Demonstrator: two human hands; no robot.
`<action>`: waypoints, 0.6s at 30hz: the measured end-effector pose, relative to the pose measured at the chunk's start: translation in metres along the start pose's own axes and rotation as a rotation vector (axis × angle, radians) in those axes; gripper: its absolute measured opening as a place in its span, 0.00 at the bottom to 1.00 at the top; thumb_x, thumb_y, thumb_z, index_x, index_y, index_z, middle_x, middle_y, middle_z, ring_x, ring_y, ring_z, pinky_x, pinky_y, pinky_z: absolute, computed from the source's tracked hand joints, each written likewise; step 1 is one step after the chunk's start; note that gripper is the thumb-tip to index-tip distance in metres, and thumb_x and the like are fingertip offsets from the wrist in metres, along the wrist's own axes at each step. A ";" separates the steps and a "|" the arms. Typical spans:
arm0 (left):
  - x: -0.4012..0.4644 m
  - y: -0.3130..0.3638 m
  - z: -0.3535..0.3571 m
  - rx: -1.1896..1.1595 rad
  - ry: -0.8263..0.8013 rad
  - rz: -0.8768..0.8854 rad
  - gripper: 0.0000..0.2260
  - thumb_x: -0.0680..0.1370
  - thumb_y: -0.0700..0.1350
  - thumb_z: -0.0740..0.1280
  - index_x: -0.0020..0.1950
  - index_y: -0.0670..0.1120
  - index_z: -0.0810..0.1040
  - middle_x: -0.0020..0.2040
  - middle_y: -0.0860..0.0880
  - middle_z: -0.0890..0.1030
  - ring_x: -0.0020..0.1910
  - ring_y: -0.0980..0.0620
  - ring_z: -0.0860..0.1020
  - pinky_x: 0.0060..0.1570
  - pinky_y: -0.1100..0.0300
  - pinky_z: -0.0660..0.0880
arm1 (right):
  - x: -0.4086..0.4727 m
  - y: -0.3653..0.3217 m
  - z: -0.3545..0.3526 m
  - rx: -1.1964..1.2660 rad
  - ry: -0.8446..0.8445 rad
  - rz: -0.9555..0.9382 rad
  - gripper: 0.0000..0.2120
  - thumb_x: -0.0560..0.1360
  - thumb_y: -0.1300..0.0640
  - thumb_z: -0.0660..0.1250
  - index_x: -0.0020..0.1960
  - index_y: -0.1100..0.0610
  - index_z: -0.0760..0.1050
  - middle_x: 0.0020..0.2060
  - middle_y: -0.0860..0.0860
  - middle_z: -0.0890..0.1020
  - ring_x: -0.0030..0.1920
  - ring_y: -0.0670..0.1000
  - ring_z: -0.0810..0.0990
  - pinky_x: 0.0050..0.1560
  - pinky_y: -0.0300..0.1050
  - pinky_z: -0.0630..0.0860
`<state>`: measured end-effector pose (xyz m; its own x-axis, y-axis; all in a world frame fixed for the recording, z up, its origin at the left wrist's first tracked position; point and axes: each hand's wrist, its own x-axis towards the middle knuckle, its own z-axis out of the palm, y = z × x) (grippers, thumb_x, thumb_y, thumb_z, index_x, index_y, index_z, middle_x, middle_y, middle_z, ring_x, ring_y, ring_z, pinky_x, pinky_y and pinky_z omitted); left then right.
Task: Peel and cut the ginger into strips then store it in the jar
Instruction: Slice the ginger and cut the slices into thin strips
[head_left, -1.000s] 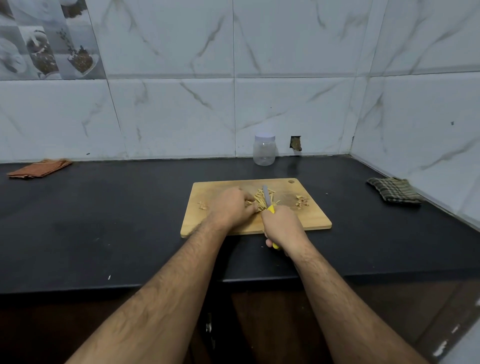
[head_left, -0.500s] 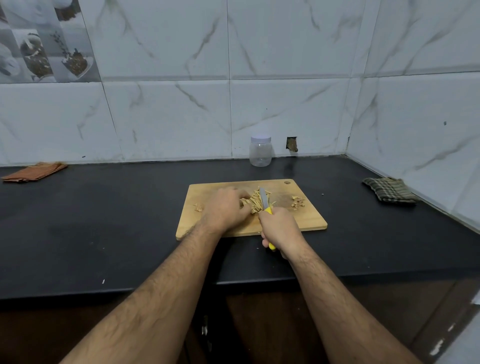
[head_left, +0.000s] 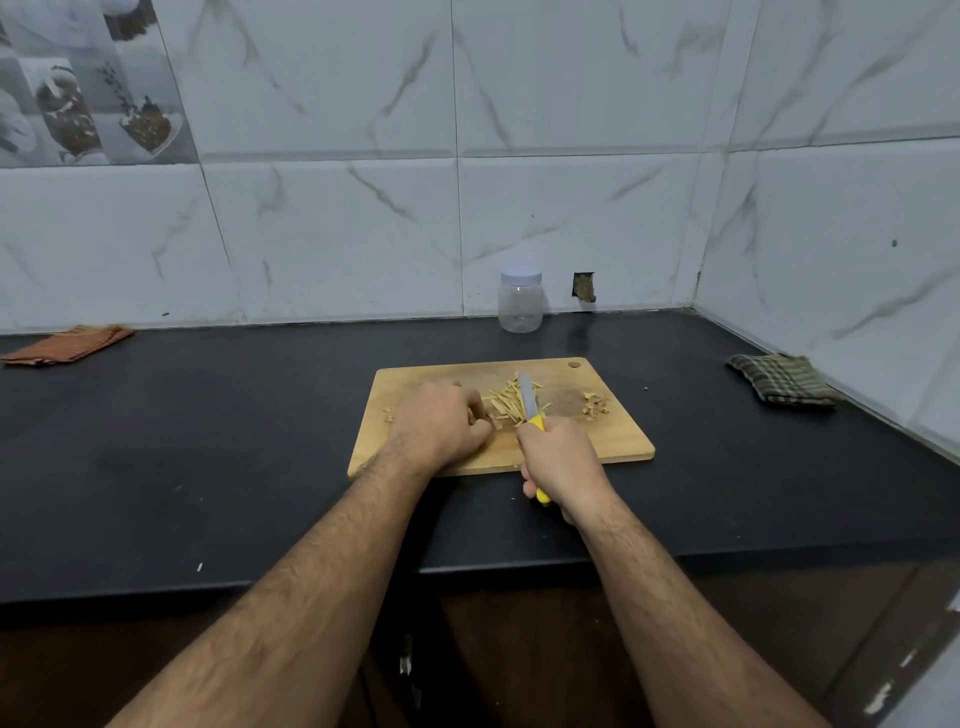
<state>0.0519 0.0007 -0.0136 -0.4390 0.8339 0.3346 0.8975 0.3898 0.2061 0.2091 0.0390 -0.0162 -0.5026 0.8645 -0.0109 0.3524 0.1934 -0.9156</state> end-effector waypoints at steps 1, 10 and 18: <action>0.000 0.001 0.000 0.004 0.013 0.000 0.09 0.75 0.53 0.66 0.51 0.55 0.83 0.52 0.53 0.80 0.53 0.52 0.77 0.45 0.58 0.73 | 0.000 0.000 0.000 -0.002 0.000 -0.002 0.08 0.77 0.57 0.58 0.43 0.59 0.72 0.28 0.51 0.76 0.20 0.46 0.75 0.26 0.40 0.68; 0.004 0.010 0.009 0.107 0.054 0.037 0.13 0.77 0.61 0.63 0.55 0.58 0.83 0.55 0.55 0.82 0.58 0.50 0.76 0.55 0.54 0.73 | 0.000 0.000 0.001 -0.063 -0.026 -0.041 0.07 0.78 0.57 0.57 0.43 0.58 0.70 0.27 0.51 0.76 0.21 0.47 0.75 0.29 0.41 0.69; -0.007 -0.003 0.001 0.038 0.052 0.026 0.09 0.76 0.55 0.66 0.52 0.58 0.84 0.49 0.57 0.84 0.53 0.53 0.79 0.52 0.55 0.75 | 0.001 -0.001 0.004 -0.190 -0.079 -0.066 0.08 0.77 0.57 0.56 0.44 0.58 0.72 0.28 0.52 0.78 0.23 0.49 0.77 0.34 0.45 0.75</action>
<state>0.0523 -0.0064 -0.0176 -0.4161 0.8231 0.3865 0.9092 0.3836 0.1619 0.2054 0.0381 -0.0166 -0.5874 0.8093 0.0081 0.4554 0.3387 -0.8234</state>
